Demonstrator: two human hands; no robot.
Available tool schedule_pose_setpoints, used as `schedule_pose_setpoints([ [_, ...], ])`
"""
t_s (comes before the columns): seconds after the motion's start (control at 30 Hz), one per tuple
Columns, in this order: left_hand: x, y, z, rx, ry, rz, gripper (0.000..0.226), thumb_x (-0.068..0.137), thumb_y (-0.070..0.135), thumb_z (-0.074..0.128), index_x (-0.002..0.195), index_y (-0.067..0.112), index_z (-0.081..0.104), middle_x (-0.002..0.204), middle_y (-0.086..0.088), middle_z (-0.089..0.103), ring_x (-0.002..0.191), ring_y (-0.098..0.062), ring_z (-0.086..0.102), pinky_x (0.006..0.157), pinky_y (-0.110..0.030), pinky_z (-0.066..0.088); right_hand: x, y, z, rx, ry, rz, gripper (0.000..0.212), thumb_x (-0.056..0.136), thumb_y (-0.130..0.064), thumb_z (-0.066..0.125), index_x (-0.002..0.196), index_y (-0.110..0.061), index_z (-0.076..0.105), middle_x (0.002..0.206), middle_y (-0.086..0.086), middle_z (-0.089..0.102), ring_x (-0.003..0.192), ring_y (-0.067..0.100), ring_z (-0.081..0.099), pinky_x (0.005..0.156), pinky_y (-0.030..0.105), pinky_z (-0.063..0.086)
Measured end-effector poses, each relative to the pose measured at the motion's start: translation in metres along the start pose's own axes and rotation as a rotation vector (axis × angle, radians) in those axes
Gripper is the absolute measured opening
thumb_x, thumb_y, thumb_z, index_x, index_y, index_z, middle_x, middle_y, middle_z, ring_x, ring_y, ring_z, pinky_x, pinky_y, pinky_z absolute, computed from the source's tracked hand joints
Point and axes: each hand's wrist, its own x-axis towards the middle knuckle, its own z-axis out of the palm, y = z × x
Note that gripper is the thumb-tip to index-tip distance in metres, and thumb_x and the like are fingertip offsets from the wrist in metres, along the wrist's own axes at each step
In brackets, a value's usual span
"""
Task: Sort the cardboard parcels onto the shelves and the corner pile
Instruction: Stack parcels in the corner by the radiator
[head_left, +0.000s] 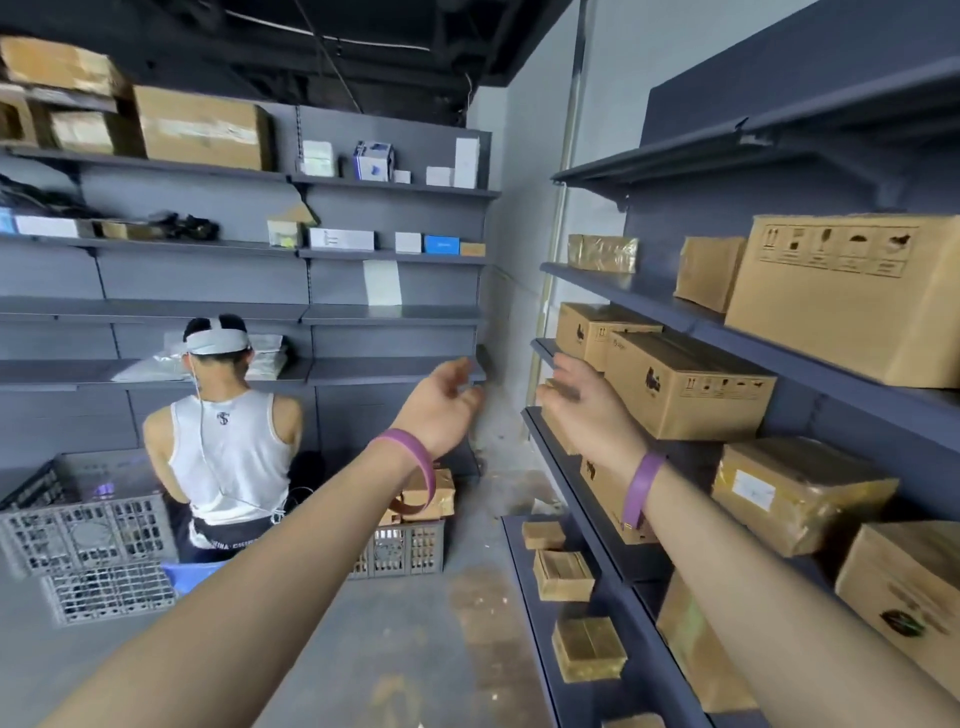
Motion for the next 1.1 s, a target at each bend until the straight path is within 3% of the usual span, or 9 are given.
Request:
schedule_pose_setpoints([
  [0.1,0.063,-0.02,0.0,-0.011,-0.017,0.032,0.05,0.104,0.015,0.047,0.152,0.013,0.034,0.15,-0.004,0.045,0.136,-0.019,0.044,0.093,-0.014,0.031,0.058,0.015,0.017,-0.026,0.012,-0.008,0.057,0.1,-0.022,0.053,0.152,-0.015,0.032,0.155,0.005,0.038,0.141,0.017,0.038,0.111,0.028,0.029],
  [0.23,0.16,-0.047,-0.005,-0.041,-0.059,0.037,0.052,0.103,0.015,0.048,0.153,0.013,0.033,0.151,-0.005,0.043,0.139,-0.02,0.043,0.101,-0.018,0.03,0.147,0.031,0.04,-0.082,0.037,0.006,0.058,0.1,-0.021,0.054,0.153,-0.014,0.032,0.156,0.006,0.037,0.143,0.016,0.035,0.117,0.032,0.028],
  [0.33,0.229,-0.062,-0.008,-0.055,-0.082,0.039,0.052,0.103,0.015,0.048,0.153,0.015,0.034,0.153,-0.005,0.043,0.139,-0.02,0.042,0.104,-0.022,0.031,0.208,0.041,0.052,-0.099,0.073,0.038,0.053,0.1,-0.019,0.052,0.15,-0.012,0.035,0.155,0.005,0.038,0.142,0.016,0.035,0.11,0.024,0.026],
  [0.5,0.319,-0.077,-0.003,-0.037,-0.112,0.058,0.049,0.103,0.015,0.048,0.151,0.016,0.037,0.149,-0.004,0.046,0.135,-0.019,0.046,0.096,-0.018,0.032,0.291,0.063,0.061,-0.083,0.116,0.061,0.044,0.1,-0.013,0.052,0.143,-0.006,0.043,0.147,0.007,0.048,0.129,0.014,0.047,0.096,0.016,0.032],
  [0.73,0.437,-0.097,0.023,0.026,-0.165,0.092,0.049,0.103,0.017,0.049,0.15,0.016,0.039,0.146,-0.003,0.05,0.13,-0.019,0.05,0.09,-0.018,0.034,0.396,0.107,0.06,-0.093,0.151,0.089,0.057,0.099,-0.021,0.053,0.153,-0.016,0.032,0.154,0.004,0.038,0.141,0.015,0.036,0.111,0.025,0.028],
  [1.1,0.641,-0.111,0.093,0.031,-0.209,0.151,0.051,0.103,0.019,0.048,0.152,0.019,0.035,0.15,-0.001,0.046,0.135,-0.019,0.045,0.096,-0.021,0.032,0.595,0.183,0.032,-0.12,0.24,0.062,0.056,0.1,-0.024,0.053,0.152,-0.019,0.033,0.154,0.003,0.039,0.138,0.019,0.041,0.111,0.027,0.031],
])
